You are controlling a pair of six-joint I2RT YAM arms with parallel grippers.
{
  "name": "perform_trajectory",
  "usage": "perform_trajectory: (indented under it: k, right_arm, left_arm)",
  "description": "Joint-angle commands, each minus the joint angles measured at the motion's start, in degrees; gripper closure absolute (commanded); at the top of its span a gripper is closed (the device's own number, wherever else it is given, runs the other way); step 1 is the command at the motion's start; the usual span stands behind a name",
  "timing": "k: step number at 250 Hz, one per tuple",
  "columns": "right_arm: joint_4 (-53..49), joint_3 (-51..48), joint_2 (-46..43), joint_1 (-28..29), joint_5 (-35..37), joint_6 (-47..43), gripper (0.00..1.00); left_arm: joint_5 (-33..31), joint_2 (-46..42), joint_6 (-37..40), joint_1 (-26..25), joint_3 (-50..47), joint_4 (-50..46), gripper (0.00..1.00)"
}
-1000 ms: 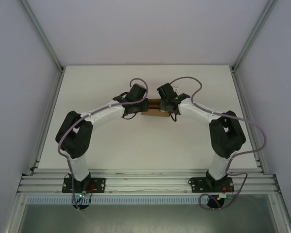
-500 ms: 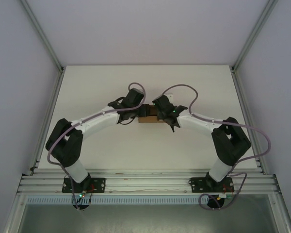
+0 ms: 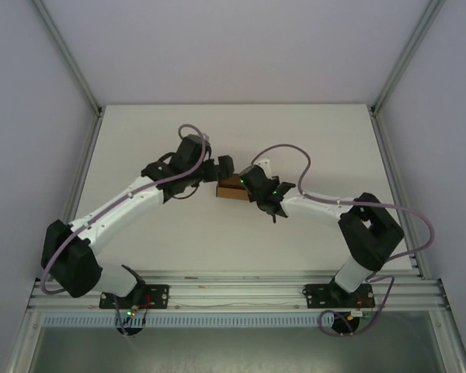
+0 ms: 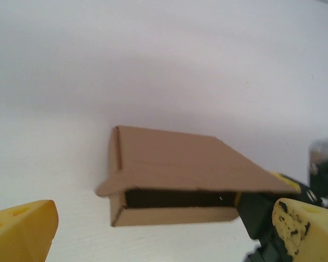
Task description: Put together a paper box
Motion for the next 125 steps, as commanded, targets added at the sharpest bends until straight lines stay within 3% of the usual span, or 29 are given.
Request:
perform_trajectory:
  k: [1, 48, 125]
  right_arm:
    - [1.6, -1.4, -0.7, 0.4, 2.8, -2.3, 1.00]
    - [4.9, -2.6, -0.1, 1.3, 2.9, -4.6, 1.00]
    - [6.9, -3.9, 0.1, 1.5, 0.9, -5.4, 0.94]
  left_arm:
    - [4.7, 2.2, -2.5, 5.1, 1.7, -1.4, 0.00]
    - [10.5, 11.3, -0.5, 7.8, 5.1, -2.4, 0.00]
    - [13.7, 21.1, -3.6, 7.8, 3.4, 4.1, 0.22]
